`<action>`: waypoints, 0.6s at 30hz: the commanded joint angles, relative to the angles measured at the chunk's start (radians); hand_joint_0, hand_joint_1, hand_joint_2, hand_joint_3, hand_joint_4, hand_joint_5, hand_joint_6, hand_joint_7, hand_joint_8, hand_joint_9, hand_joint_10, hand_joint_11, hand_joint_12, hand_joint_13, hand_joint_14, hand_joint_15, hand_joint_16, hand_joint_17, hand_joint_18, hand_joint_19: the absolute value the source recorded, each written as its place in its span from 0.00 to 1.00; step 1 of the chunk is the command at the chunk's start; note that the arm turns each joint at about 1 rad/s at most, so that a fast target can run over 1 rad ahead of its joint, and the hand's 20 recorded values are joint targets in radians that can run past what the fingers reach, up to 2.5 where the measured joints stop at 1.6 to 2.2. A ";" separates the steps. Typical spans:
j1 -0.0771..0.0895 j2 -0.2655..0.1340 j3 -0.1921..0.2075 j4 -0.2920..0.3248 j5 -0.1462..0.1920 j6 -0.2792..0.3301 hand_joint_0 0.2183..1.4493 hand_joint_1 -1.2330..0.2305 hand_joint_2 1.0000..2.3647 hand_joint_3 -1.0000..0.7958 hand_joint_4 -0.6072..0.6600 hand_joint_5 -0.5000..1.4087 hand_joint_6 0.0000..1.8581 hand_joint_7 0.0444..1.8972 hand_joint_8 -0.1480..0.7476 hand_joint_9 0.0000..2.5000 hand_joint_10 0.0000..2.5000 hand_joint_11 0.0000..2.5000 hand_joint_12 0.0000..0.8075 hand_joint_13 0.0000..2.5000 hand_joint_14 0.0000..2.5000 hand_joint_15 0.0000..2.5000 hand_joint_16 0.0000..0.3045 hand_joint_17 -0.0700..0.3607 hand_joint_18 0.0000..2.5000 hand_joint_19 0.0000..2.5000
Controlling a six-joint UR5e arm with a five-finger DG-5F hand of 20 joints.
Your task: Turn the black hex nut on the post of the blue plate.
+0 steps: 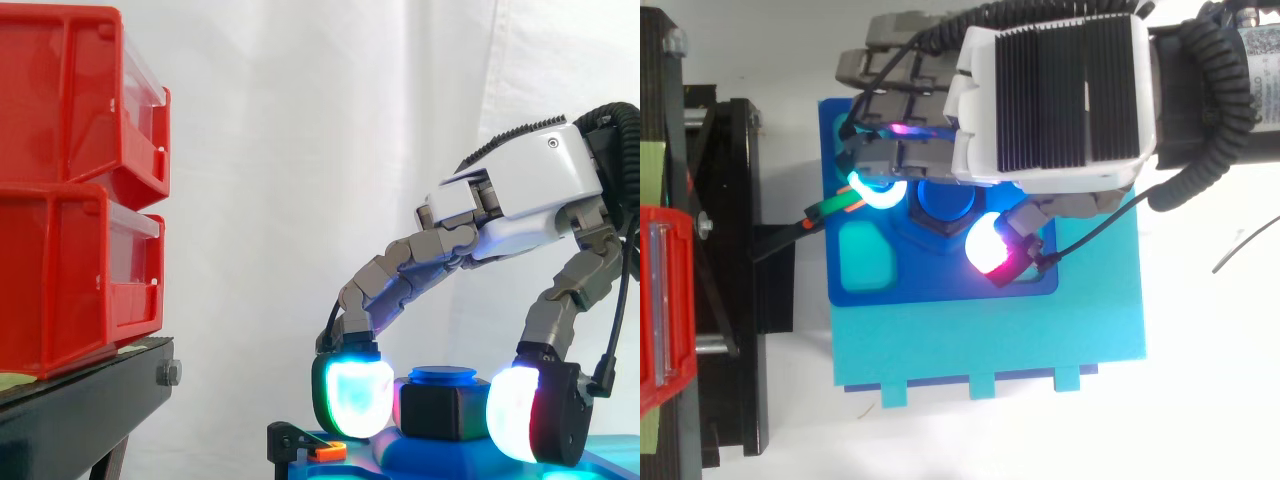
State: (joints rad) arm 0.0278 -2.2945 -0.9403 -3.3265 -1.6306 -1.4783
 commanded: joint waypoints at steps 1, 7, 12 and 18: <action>0.000 0.001 0.000 0.002 -0.002 -0.008 0.17 0.33 0.00 0.28 0.62 0.12 0.27 0.42 0.46 0.12 0.00 0.10 0.51 0.11 0.00 0.02 0.21 0.49 0.08 0.02; 0.008 0.003 0.032 0.005 0.000 -0.008 0.15 0.40 0.00 0.28 0.61 0.12 0.27 0.41 0.46 0.10 0.00 0.09 0.51 0.08 0.00 0.02 0.22 0.51 0.05 0.03; 0.009 0.001 0.072 -0.080 0.001 -0.010 0.15 0.42 0.00 0.28 0.61 0.12 0.27 0.41 0.46 0.09 0.00 0.09 0.52 0.08 0.00 0.02 0.22 0.51 0.05 0.03; 0.011 0.020 0.074 -0.150 0.000 -0.010 0.15 0.44 0.00 0.28 0.61 0.12 0.27 0.41 0.46 0.09 0.00 0.09 0.52 0.08 0.00 0.02 0.22 0.51 0.05 0.03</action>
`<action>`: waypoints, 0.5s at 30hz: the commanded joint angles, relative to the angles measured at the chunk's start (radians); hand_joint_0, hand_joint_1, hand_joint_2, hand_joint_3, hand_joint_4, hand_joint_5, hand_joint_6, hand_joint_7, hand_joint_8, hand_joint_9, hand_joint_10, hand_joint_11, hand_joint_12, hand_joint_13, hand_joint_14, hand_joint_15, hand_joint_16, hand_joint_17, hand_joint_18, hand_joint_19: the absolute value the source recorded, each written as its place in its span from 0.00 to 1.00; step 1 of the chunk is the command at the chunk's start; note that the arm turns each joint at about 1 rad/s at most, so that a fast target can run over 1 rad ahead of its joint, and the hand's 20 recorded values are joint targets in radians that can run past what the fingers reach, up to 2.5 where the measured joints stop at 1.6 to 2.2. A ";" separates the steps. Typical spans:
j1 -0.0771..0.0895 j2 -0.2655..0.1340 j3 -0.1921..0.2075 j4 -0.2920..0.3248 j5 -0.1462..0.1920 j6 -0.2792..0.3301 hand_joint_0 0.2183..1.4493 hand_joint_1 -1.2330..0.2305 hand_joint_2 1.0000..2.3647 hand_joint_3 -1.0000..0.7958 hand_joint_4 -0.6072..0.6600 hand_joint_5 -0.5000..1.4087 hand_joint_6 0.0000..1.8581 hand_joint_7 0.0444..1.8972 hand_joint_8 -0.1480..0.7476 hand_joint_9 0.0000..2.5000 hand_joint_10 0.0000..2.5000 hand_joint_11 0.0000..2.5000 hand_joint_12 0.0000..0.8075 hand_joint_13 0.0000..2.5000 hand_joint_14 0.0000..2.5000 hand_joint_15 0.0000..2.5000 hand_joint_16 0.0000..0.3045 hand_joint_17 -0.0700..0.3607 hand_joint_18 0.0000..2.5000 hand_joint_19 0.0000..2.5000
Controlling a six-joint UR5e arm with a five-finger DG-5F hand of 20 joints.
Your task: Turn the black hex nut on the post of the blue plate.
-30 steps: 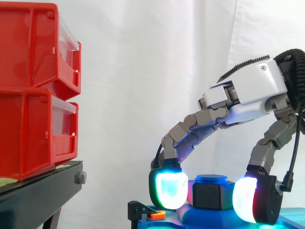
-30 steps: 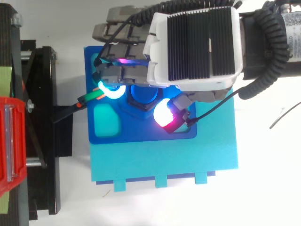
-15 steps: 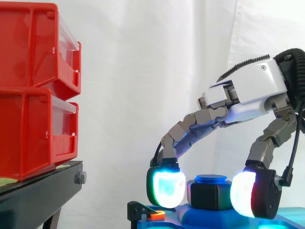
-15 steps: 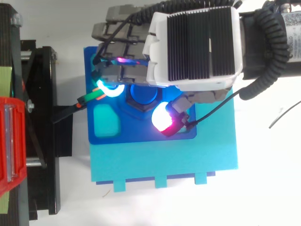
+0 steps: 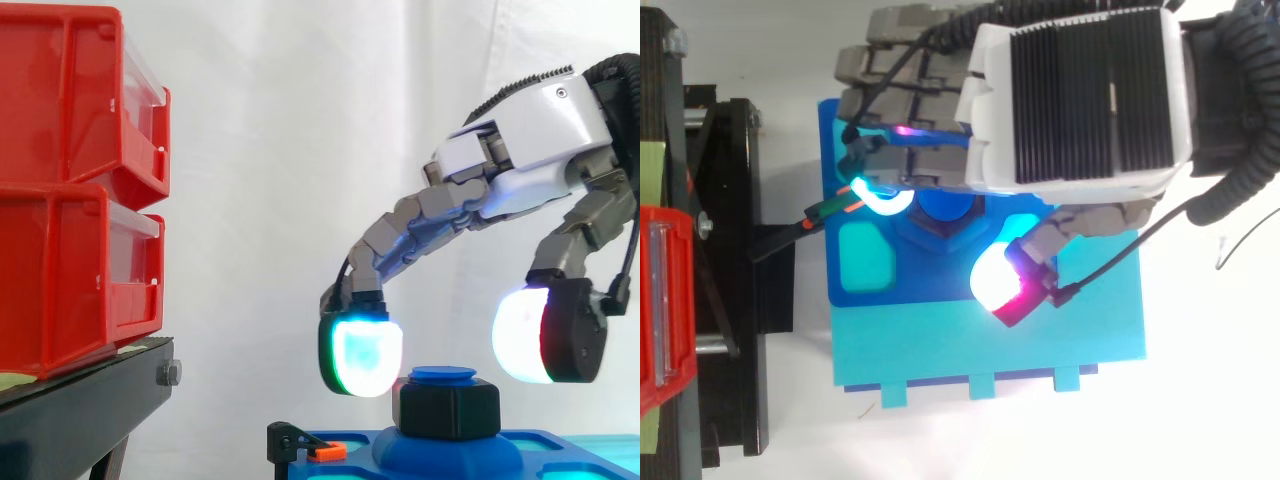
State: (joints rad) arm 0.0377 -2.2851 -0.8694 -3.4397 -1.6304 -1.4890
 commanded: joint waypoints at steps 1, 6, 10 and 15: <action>0.001 0.015 0.001 -0.041 0.000 0.001 0.15 0.44 0.00 0.28 0.61 0.12 0.27 0.41 0.46 0.09 0.00 0.09 0.52 0.08 0.00 0.02 0.22 0.51 0.04 0.04; -0.010 0.053 -0.008 -0.090 0.001 -0.002 0.15 0.44 0.00 0.28 0.62 0.12 0.27 0.41 0.47 0.09 0.00 0.08 0.52 0.08 0.00 0.02 0.22 0.51 0.04 0.03; -0.012 0.101 -0.057 -0.113 0.001 0.001 0.15 0.45 0.00 0.28 0.63 0.13 0.27 0.40 0.47 0.09 0.00 0.08 0.52 0.08 0.00 0.02 0.22 0.51 0.04 0.03; -0.005 0.174 -0.151 -0.090 0.032 0.016 0.15 0.46 0.00 0.28 0.63 0.13 0.27 0.40 0.47 0.10 0.00 0.08 0.51 0.07 0.00 0.01 0.22 0.51 0.03 0.03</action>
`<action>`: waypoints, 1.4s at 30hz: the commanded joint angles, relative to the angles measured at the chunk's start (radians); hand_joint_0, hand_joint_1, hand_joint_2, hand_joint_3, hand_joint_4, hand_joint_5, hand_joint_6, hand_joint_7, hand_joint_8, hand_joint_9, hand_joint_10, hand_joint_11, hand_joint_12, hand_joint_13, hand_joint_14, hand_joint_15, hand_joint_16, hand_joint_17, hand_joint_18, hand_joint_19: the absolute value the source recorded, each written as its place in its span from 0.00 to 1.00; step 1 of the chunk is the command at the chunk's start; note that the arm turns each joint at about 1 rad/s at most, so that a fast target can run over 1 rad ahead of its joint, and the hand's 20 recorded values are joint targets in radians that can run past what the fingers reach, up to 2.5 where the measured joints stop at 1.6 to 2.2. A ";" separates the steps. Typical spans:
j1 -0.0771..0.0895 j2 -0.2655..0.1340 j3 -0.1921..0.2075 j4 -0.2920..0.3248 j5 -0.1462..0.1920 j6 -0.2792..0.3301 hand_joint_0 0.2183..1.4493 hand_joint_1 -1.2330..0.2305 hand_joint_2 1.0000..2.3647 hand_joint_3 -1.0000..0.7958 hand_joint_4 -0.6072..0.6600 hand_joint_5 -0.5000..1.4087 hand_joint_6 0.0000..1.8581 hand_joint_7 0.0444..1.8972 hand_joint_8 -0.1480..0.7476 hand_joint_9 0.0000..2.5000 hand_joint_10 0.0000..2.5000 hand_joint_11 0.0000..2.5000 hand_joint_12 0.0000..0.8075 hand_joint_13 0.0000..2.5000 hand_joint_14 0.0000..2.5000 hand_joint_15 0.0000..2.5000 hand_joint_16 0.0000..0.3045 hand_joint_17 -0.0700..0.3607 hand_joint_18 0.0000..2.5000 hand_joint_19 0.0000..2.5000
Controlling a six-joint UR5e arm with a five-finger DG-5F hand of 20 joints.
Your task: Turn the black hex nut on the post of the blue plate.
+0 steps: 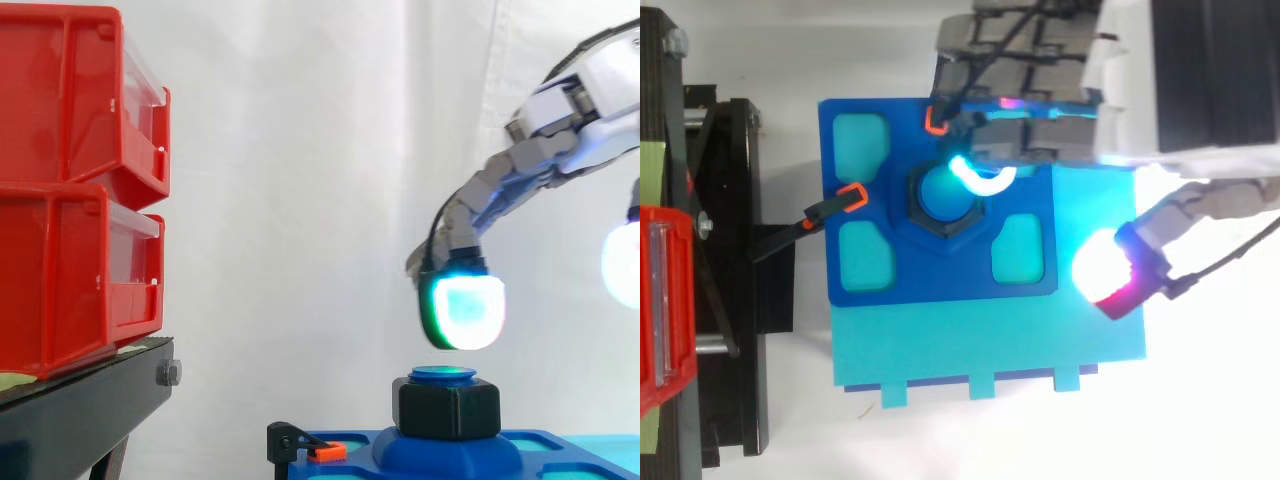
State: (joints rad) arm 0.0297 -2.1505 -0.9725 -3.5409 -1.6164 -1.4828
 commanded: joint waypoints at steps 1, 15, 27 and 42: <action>0.004 0.061 -0.071 0.020 0.029 0.019 0.15 0.46 0.00 0.28 0.64 0.13 0.27 0.40 0.47 0.10 0.00 0.07 0.51 0.07 0.00 0.01 0.22 0.51 0.03 0.03; 0.007 0.136 -0.115 0.010 0.049 0.058 0.16 0.48 0.00 0.28 0.65 0.14 0.27 0.40 0.47 0.10 0.00 0.06 0.51 0.06 0.00 0.01 0.21 0.50 0.02 0.03; 0.007 0.161 -0.115 -0.006 0.069 0.200 0.17 0.48 0.00 0.28 0.66 0.14 0.27 0.41 0.47 0.10 0.00 0.06 0.50 0.05 0.00 0.01 0.21 0.50 0.01 0.02; 0.045 0.255 -0.209 -0.027 0.193 0.496 0.17 0.48 0.00 0.28 0.64 0.15 0.27 0.38 0.46 0.10 0.00 0.04 0.49 0.04 0.00 0.00 0.21 0.50 0.00 0.02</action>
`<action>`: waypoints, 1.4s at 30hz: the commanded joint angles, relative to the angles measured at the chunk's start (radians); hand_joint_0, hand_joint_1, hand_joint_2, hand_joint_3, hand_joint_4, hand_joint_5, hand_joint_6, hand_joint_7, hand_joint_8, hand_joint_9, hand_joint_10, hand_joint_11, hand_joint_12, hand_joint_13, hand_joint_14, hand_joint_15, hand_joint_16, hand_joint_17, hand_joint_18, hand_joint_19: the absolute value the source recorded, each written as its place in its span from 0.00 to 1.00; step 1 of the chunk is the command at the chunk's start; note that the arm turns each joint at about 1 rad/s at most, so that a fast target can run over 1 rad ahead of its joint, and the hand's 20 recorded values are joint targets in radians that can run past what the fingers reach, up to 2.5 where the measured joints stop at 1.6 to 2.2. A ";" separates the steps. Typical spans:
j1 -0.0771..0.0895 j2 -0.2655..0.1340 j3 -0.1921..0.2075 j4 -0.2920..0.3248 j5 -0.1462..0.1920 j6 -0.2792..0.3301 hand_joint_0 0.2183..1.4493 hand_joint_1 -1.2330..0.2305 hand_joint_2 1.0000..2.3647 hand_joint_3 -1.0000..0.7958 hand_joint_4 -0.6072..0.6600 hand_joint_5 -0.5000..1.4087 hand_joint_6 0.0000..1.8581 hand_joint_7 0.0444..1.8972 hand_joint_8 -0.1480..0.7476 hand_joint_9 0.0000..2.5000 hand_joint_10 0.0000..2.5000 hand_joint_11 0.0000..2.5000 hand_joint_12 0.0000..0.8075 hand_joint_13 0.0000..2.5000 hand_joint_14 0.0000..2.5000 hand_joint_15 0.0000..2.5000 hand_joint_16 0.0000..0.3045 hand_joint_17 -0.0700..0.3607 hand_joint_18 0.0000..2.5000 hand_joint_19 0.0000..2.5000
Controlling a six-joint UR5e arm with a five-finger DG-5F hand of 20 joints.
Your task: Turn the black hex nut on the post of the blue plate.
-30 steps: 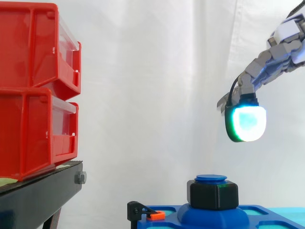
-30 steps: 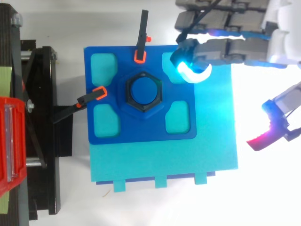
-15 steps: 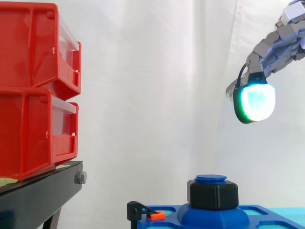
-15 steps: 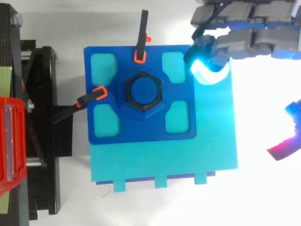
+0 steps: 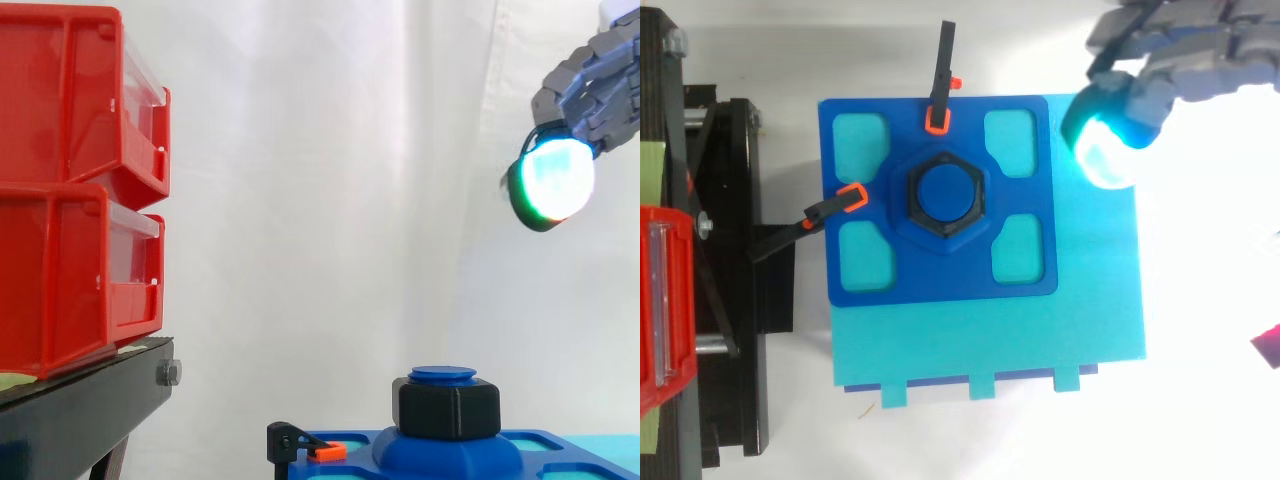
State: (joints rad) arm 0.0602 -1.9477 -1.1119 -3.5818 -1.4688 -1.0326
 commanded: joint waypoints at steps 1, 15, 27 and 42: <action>0.018 0.059 -0.085 0.028 0.050 0.054 0.17 0.48 0.00 0.28 0.64 0.15 0.27 0.38 0.46 0.10 0.00 0.03 0.49 0.04 0.00 0.00 0.21 0.50 0.00 0.02; 0.046 0.105 -0.184 0.155 0.077 0.244 0.18 0.50 0.00 0.28 0.60 0.14 0.27 0.34 0.39 0.02 0.00 0.00 0.47 0.00 0.00 0.00 0.20 0.49 0.00 0.03; 0.047 0.105 -0.184 0.161 0.087 0.241 0.17 0.52 0.00 0.28 0.55 0.13 0.27 0.33 0.35 0.00 0.00 0.00 0.45 0.00 0.00 0.00 0.21 0.50 0.00 0.01; 0.047 0.105 -0.184 0.161 0.087 0.241 0.18 0.52 0.00 0.28 0.55 0.13 0.27 0.33 0.36 0.00 0.00 0.00 0.46 0.00 0.00 0.00 0.21 0.50 0.00 0.01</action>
State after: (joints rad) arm 0.1074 -1.8423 -1.2962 -3.4208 -1.3821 -0.7915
